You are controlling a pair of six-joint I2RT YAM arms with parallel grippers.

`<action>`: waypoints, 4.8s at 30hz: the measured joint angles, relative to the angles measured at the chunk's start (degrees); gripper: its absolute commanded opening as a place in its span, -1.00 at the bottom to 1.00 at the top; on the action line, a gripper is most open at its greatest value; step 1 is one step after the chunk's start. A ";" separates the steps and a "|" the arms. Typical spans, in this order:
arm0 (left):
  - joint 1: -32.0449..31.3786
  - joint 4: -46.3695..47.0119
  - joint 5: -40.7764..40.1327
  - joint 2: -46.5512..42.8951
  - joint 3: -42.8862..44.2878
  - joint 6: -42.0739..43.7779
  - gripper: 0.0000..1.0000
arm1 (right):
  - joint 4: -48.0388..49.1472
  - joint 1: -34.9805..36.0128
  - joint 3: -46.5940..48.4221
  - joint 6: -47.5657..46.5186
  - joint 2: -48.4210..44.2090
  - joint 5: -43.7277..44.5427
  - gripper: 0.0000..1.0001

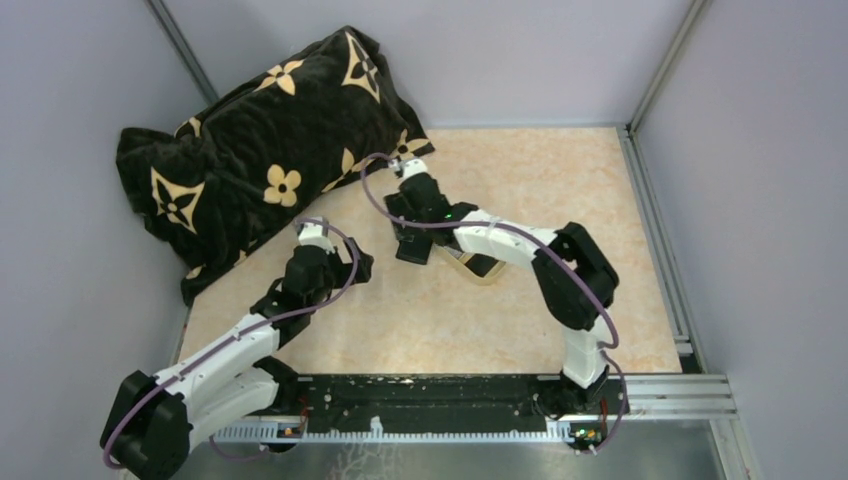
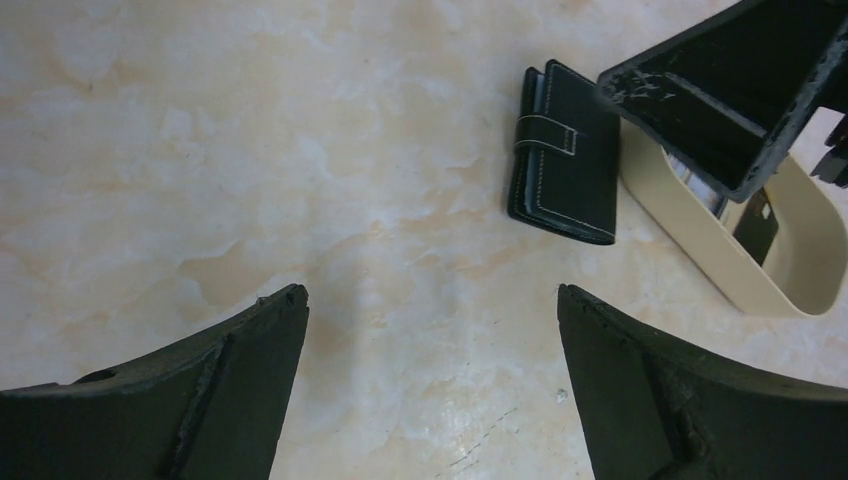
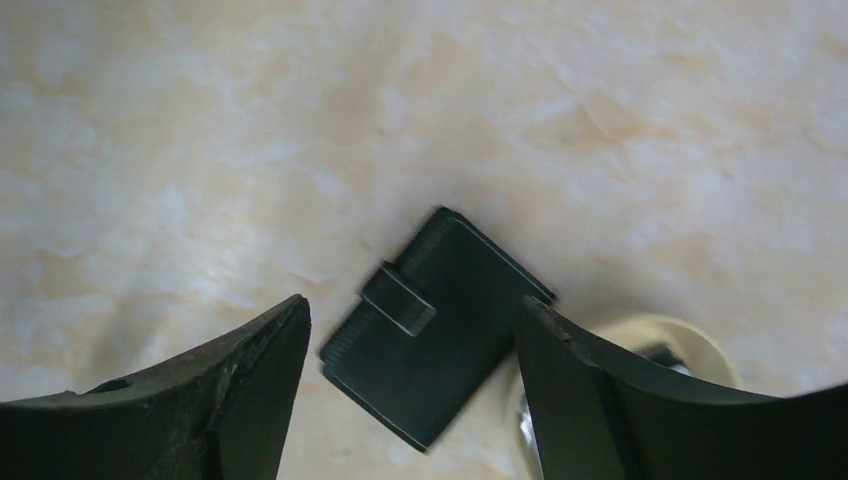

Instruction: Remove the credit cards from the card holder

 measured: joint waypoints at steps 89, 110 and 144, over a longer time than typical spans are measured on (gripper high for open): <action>0.00 -26.62 -19.67 -19.30 0.33 -19.12 0.52 | -9.14 16.74 14.03 10.60 10.95 5.60 0.64; 0.00 -35.91 -22.53 -30.14 0.31 -23.78 0.54 | -16.17 21.92 10.99 14.84 16.02 24.09 -1.00; 0.00 -26.56 -8.68 -24.11 -3.34 -18.95 0.65 | 12.04 12.90 -27.80 32.11 -8.48 7.54 -0.20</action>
